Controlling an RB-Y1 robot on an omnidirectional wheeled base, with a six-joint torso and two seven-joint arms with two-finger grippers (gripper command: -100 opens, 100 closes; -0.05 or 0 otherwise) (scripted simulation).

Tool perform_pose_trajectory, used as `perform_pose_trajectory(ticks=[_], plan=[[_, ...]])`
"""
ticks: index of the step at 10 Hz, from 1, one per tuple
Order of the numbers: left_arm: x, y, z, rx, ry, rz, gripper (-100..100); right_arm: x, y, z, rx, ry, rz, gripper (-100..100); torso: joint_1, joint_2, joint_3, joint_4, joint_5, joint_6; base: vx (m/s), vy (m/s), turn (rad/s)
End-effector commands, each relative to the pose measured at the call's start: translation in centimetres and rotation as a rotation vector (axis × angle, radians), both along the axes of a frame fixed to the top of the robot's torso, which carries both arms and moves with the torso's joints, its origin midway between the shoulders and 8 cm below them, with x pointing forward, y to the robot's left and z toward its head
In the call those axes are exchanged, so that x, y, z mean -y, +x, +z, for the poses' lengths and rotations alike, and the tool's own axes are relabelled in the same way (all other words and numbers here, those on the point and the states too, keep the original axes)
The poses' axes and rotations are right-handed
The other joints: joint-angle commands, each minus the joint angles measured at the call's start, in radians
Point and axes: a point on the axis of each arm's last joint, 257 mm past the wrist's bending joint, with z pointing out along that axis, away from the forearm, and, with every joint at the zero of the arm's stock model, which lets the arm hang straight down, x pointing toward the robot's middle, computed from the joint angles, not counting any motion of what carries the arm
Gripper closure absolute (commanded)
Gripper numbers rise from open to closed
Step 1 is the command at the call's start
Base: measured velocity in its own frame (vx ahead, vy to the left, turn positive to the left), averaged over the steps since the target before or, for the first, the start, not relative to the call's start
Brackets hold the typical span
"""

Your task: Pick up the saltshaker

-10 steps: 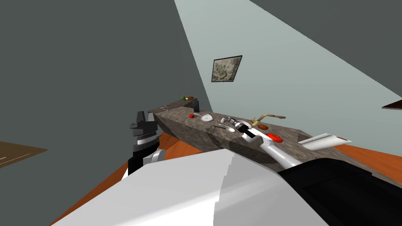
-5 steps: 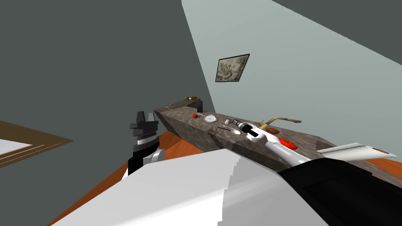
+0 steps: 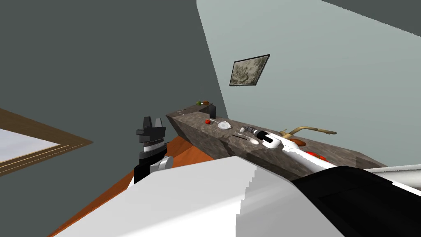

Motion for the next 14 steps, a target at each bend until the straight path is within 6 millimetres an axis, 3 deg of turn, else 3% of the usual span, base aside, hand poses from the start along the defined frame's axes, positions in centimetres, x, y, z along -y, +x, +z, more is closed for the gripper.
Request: perform_pose_trajectory(ticks=[1, 2, 3, 5, 6, 8, 9, 11, 12, 14], plan=[[0.0, 0.0, 0.0, 0.0, 0.0, 0.0, 0, 2.3, -1.4, -1.0, -0.054, -0.03, -0.053, -100, 0.0, 0.0, 0.0, 0.0, 0.0, 0.0, 0.037, 0.052, 0.113], [0.0, 0.0, 0.0, 0.0, 0.0, 0.0, 0, 4.3, -2.5, -1.9, -0.098, -0.052, -0.097, -100, -0.001, 0.0, 0.0, 0.0, 0.0, 0.0, 0.053, 0.064, 0.147], [0.0, 0.0, 0.0, 0.0, 0.0, 0.0, 0, 4.3, -2.5, -1.9, -0.098, -0.052, -0.097, -100, 0.0, -0.001, 0.0, 0.0, 0.0, -0.001, 0.047, 0.056, 0.041], [0.0, 0.0, 0.0, 0.0, 0.0, 0.0, 0, 7.9, -4.9, -3.5, -0.179, -0.089, -0.181, -100, 0.0, 0.0, 0.0, 0.0, 0.0, 0.0, 0.063, 0.074, 0.108], [0.0, 0.0, 0.0, 0.0, 0.0, 0.0, 0, 8.0, -5.0, -3.6, -0.18, -0.09, -0.184, -100, 0.001, -0.001, -0.001, 0.0, 0.0, 0.0, 0.062, 0.057, 0.027], [0.0, 0.0, 0.0, 0.0, 0.0, 0.0, 0, 11.1, -7.7, -5.1, -0.254, -0.12, -0.265, -100, -0.001, 0.0, 0.0, 0.0, 0.0, 0.0, 0.052, 0.058, 0.07], [0.0, 0.0, 0.0, 0.0, 0.0, 0.0, 0, 11.1, -7.7, -5.1, -0.254, -0.12, -0.265, -100, 0.0, 0.0, 0.0, 0.0, 0.0, 0.0, 0.044, 0.054, 0.029], [0.0, 0.0, 0.0, 0.0, 0.0, 0.0, 0, 13.6, -10.4, -6.4, -0.318, -0.143, -0.335, -100, 0.0, 0.0, 0.0, 0.0, 0.0, 0.0, 0.059, 0.073, 0.087], [0.0, 0.0, 0.0, 0.0, 0.0, 0.0, 0, 13.6, -10.4, -6.4, -0.318, -0.143, -0.335, -100, 0.001, -0.001, -0.001, 0.0, 0.0, 0.0, 0.049, 0.054, 0.01], [0.0, 0.0, 0.0, 0.0, 0.0, 0.0, 0, 15.4, -12.8, -7.4, -0.37, -0.161, -0.392, -100, -0.001, 0.001, 0.001, 0.0, 0.0, 0.0, 0.034, 0.041, 0.032]])
